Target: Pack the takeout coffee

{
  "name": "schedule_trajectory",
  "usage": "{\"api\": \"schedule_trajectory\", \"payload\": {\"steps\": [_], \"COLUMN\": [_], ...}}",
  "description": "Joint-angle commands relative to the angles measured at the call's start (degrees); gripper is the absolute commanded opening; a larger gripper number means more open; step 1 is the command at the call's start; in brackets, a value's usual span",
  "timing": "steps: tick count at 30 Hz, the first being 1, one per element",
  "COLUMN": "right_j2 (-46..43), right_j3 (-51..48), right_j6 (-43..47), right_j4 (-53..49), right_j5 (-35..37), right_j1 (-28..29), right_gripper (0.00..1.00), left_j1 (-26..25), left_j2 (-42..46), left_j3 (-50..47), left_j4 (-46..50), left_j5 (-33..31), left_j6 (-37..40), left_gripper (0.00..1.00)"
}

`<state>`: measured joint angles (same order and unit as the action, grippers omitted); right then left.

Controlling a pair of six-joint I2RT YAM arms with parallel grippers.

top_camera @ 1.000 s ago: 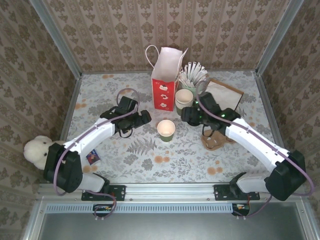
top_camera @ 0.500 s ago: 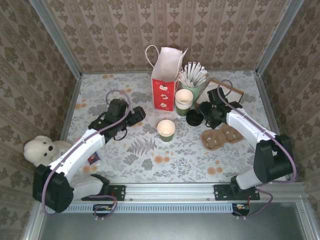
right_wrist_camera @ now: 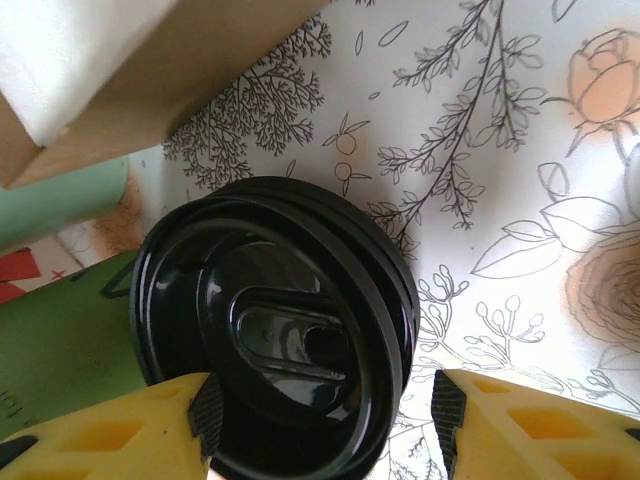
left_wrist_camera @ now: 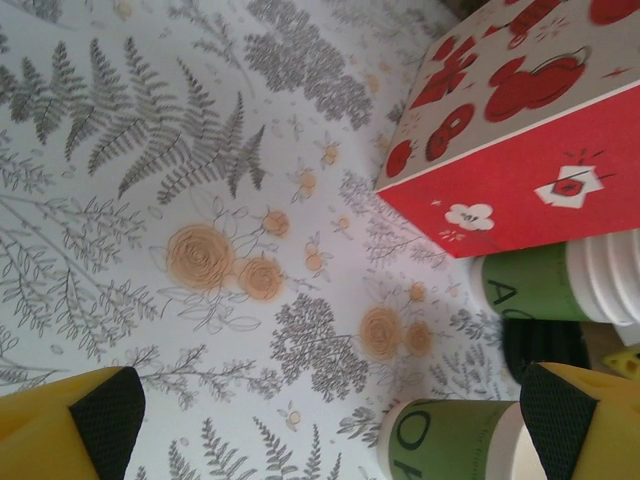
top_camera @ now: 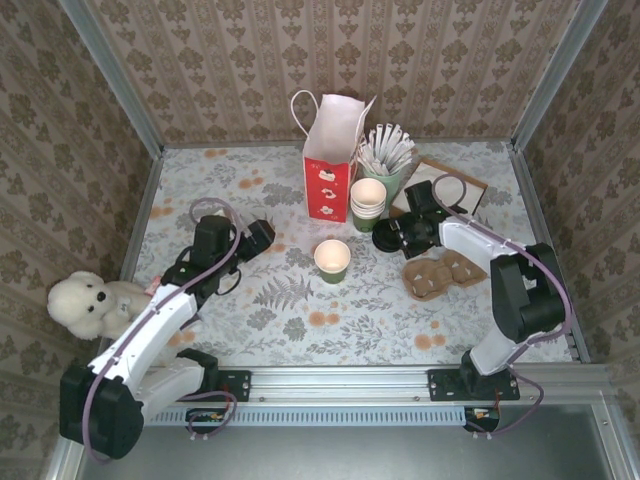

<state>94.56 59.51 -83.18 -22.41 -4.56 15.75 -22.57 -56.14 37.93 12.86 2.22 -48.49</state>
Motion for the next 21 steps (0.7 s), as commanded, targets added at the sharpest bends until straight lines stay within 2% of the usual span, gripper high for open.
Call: {"api": "schedule_trajectory", "payload": {"steps": [1, 7, 12, 14, 16, 21], "right_j2": [1.41, 2.76, 2.91, 2.87, 2.86, 2.28], "right_j3": [2.33, 2.28, 2.28, 2.28, 1.98, 0.73], "right_j6": [-2.74, -3.92, -4.27, -4.19, -4.1, -4.36], "right_j4": [-0.03, -0.04, -0.3, -0.36, -0.23, 1.0], "right_j5": [-0.34, -0.15, 0.33, 0.62, 0.78, 0.34], "right_j1": [0.91, 1.29, 1.39, 1.39, 1.35, 1.39], "right_gripper": [0.6, 0.56, 0.47, 0.42, 0.32, 0.18], "left_j1": [0.86, 0.95, 0.95, 1.03, 1.03, 1.12], "left_j2": [1.62, 1.97, 2.01, 2.0, 2.01, 1.87], "left_j3": [-1.46, -0.6, -0.47, -0.67, -0.91, -0.47], "left_j4": [-1.83, 0.76, 1.07, 0.77, 0.46, 1.08], "left_j5": [0.07, -1.49, -1.46, -1.43, -1.34, -1.56], "left_j6": [-0.47, -0.74, 0.44, 0.36, 0.19, 0.06], "left_gripper": [1.0, 1.0, 1.0, 1.0, 1.0, 1.0]}}
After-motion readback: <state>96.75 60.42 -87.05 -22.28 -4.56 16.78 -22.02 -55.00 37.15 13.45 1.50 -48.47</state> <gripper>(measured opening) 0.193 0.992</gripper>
